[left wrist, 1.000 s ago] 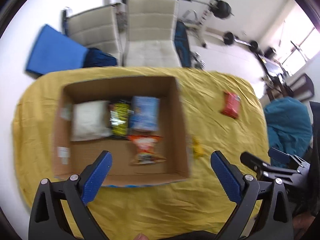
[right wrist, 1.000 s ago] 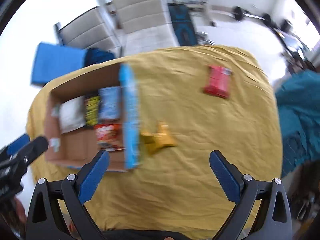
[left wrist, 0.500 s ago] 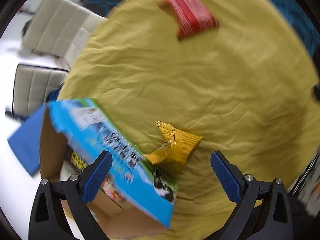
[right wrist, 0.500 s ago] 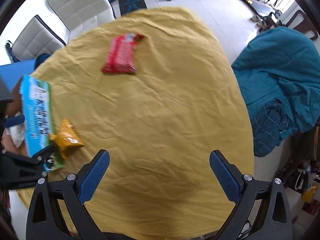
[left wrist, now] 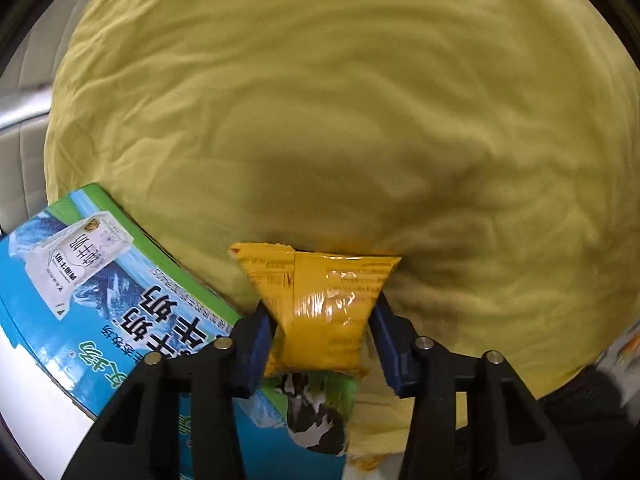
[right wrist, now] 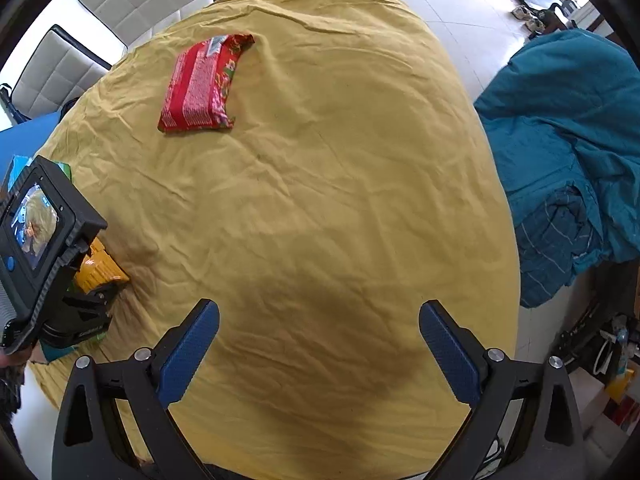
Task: Organize soft objects
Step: 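Grasp the red snack bar with the right tool while the left tool holds the yellow packet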
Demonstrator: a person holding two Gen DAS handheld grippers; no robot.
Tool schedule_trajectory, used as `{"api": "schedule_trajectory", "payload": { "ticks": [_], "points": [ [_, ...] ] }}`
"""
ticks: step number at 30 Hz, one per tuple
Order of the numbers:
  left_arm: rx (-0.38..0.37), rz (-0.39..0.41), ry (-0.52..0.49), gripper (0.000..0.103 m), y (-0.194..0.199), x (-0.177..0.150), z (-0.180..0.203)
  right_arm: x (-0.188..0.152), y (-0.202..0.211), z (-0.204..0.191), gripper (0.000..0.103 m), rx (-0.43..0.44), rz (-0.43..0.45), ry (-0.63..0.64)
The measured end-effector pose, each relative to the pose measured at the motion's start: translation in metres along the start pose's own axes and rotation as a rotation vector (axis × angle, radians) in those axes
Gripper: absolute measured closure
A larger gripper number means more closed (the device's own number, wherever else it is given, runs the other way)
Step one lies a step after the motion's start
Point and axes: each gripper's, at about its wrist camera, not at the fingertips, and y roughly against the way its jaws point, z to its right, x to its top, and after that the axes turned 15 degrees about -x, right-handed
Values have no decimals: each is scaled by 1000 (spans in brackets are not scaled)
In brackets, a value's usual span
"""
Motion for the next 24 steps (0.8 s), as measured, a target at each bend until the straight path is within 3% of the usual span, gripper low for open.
{"api": "schedule_trajectory", "payload": {
  "ticks": [4,8,13,16,19,22,23,24],
  "points": [
    [-168,169,184,60,32,10,-30,24,3,-8,1,28,14,1],
    [-387,335,427,60,54,16,-73,60,3,-23,1,93,28,-28],
    [-551,422,597,60,57,26,-106,115,-11,-49,1,232,-2,-111],
    [-559,439,603,60,59,26,-113,145,-23,-67,2,248,-25,-133],
    [-516,403,555,56,67,35,-117,165,-37,-86,5,238,-60,-128],
    [-496,356,523,48,59,35,-111,176,-54,-103,22,176,-100,-80],
    [-485,334,518,48,55,34,-110,176,-50,-108,29,137,-64,-47],
    [-480,321,510,47,53,32,-109,174,-48,-109,42,106,-55,-26]
  ]
}}
